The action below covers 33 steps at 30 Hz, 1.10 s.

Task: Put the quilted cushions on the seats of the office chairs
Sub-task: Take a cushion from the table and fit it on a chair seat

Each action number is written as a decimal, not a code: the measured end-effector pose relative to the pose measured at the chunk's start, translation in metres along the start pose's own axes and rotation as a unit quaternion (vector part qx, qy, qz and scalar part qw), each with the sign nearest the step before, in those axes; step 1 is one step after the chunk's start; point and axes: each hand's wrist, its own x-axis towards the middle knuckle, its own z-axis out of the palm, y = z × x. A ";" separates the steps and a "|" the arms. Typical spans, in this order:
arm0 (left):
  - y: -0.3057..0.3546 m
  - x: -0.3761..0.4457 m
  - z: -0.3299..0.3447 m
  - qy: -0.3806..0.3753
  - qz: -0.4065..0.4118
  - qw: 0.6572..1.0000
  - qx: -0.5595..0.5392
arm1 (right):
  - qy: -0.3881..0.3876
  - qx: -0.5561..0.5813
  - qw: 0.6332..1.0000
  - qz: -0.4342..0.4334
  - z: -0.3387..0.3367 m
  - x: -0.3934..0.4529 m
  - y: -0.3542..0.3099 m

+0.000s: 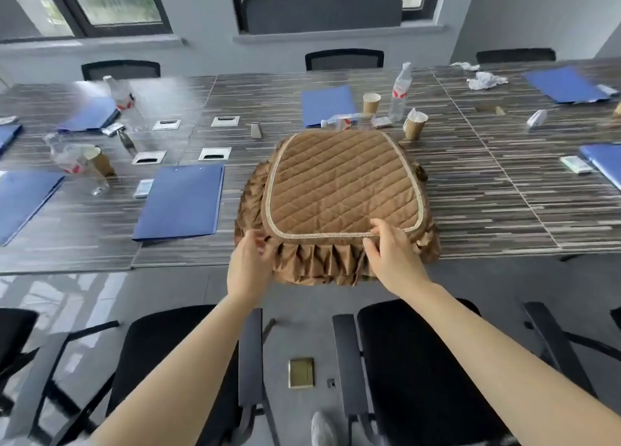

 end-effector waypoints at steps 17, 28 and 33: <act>-0.015 0.219 0.117 -0.036 -0.149 0.974 0.167 | -0.045 0.000 0.932 0.360 0.024 0.206 0.173; -0.008 0.255 0.143 -0.002 -0.230 0.964 0.135 | -0.058 -0.038 0.889 0.453 0.044 0.237 0.186; -0.001 0.248 0.132 0.058 -0.171 0.974 0.135 | -0.003 0.040 0.892 0.451 0.038 0.241 0.183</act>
